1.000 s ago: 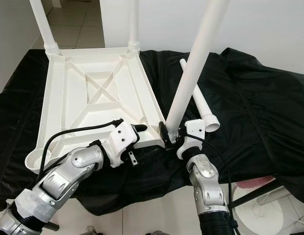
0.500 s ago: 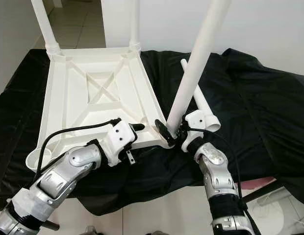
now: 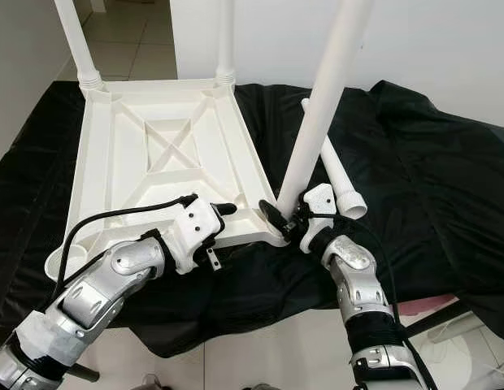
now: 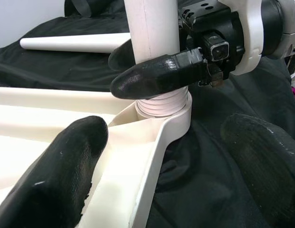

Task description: Building children table

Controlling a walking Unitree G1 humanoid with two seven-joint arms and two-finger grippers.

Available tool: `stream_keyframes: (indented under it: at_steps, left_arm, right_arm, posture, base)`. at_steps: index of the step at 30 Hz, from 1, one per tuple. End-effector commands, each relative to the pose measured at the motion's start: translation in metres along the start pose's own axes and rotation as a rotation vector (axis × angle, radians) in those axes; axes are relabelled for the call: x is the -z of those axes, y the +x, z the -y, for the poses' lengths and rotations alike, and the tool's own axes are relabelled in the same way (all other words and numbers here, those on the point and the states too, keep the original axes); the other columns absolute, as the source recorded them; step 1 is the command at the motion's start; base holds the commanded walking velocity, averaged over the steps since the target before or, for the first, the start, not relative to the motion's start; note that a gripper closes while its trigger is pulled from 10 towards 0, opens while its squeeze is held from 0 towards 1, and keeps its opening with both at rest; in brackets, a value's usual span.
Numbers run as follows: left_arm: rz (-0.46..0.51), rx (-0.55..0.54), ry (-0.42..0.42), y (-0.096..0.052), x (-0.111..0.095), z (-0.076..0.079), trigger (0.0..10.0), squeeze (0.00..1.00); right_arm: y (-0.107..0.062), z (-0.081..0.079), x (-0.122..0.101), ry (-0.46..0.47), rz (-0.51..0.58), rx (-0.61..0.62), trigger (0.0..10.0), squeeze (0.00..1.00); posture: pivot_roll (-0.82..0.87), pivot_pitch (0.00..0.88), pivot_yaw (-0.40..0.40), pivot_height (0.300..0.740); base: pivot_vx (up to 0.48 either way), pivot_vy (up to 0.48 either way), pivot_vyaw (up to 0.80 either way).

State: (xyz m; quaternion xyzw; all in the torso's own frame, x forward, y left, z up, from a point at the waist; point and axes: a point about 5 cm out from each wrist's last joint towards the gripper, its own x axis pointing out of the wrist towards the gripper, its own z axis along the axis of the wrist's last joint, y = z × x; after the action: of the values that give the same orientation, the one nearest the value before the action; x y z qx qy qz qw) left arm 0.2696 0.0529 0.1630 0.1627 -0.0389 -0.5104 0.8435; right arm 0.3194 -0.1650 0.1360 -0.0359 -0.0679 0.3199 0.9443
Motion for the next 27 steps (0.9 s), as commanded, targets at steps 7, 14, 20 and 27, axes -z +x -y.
stream_keyframes:
  at_steps: [7, 14, 20, 27]
  left_arm:
    - [-0.004, 0.123, 0.004, 0.000, -0.001, 0.010, 10.0, 0.00]
    - [-0.002, 0.133, 0.010, 0.002, -0.001, 0.012, 10.0, 0.00]
    - [0.001, 0.138, 0.010, 0.003, -0.001, 0.013, 10.0, 0.00]
    - [0.004, 0.143, 0.012, 0.004, -0.002, 0.014, 10.0, 0.00]
  right_arm:
    - [-0.005, 0.000, 0.013, 0.038, -0.078, 0.170, 10.0, 0.00]
    - [-0.002, -0.009, 0.012, 0.089, -0.099, 0.458, 10.0, 0.00]
    - [0.001, -0.028, 0.018, 0.122, -0.146, 0.642, 10.0, 0.00]
    - [0.017, -0.056, 0.017, 0.171, -0.149, 0.713, 10.0, 0.00]
  posture:
    - [0.00, 0.087, -0.053, 0.740]
    - [-0.01, 0.080, -0.061, 0.740]
    - [-0.01, 0.072, -0.067, 0.740]
    - [0.00, 0.068, -0.070, 0.740]
  base:
    - [0.000, 0.000, 0.00]
    - [0.000, 0.000, 0.00]
    - [0.000, 0.000, 0.00]
    - [0.000, 0.000, 0.00]
